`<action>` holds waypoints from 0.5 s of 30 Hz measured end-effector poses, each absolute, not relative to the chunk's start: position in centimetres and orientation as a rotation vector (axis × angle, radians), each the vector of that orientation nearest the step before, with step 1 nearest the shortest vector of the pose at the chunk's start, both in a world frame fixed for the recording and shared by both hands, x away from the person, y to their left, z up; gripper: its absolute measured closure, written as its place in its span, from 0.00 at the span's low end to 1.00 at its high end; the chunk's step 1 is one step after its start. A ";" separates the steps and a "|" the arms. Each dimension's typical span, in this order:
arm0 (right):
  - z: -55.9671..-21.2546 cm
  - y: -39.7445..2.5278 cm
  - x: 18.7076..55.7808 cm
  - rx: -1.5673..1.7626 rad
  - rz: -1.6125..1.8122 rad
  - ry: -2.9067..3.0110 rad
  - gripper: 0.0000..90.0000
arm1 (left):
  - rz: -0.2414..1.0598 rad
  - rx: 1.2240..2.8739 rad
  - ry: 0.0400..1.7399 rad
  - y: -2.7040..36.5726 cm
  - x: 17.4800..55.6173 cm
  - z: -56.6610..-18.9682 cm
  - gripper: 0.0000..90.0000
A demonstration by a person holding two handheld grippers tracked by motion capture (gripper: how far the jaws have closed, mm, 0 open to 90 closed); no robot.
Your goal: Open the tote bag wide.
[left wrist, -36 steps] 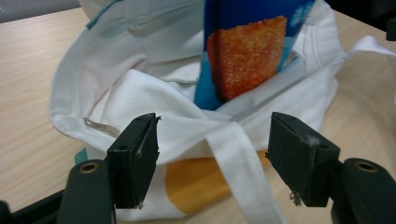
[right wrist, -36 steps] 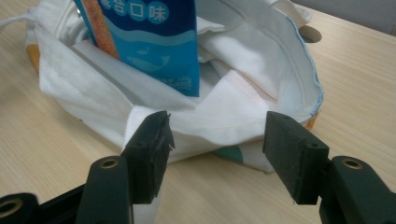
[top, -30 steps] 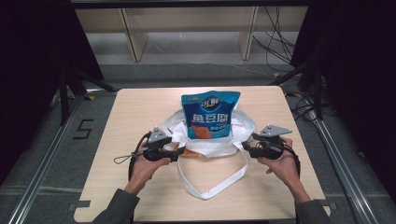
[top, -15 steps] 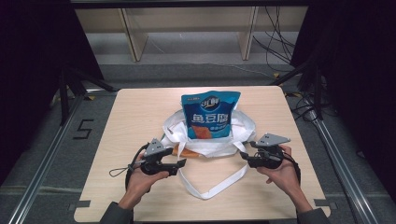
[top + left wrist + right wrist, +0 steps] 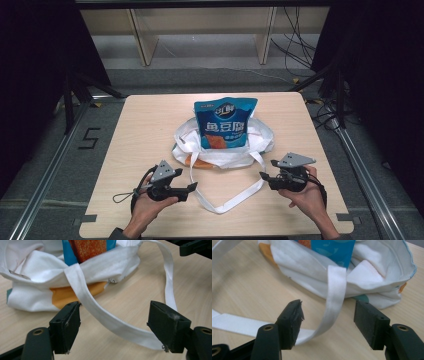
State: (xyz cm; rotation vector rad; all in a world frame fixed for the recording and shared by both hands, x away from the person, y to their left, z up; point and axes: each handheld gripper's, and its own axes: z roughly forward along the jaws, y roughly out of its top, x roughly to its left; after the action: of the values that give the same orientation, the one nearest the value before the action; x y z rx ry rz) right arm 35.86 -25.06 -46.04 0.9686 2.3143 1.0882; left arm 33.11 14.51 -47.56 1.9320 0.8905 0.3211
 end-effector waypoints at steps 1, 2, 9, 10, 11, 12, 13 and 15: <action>-46.0 -25.1 35.9 0.969 1.088 2.314 0.44 | 0.321 1.932 0.891 14.5 33.1 -47.6 0.28; -46.2 -25.5 34.9 0.981 1.093 2.311 0.44 | 0.318 1.926 0.897 14.6 32.9 -47.6 0.28; -46.7 -26.6 33.6 1.030 1.122 2.312 0.42 | 0.337 1.935 0.898 15.3 31.8 -48.1 0.27; -46.9 -26.8 33.4 1.036 1.136 2.322 0.41 | 0.340 1.947 0.884 15.4 31.7 -48.2 0.27; -46.9 -26.8 33.4 1.036 1.136 2.322 0.41 | 0.337 1.948 0.892 15.4 31.6 -48.3 0.27; -47.1 -27.0 33.0 1.045 1.146 2.324 0.40 | 0.335 1.951 0.885 15.4 31.5 -48.4 0.26; -47.1 -27.0 33.0 1.045 1.146 2.324 0.40 | 0.325 1.943 0.912 15.4 31.3 -48.4 0.26; -47.1 -27.2 32.6 1.050 1.165 2.325 0.38 | 0.336 1.958 0.889 15.5 31.2 -48.5 0.24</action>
State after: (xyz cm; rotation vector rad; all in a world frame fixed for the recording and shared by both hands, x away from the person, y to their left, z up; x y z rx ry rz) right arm 32.63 -27.19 -47.13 1.0505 2.3247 1.1645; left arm 31.25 15.50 -48.49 1.9581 0.8887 0.3361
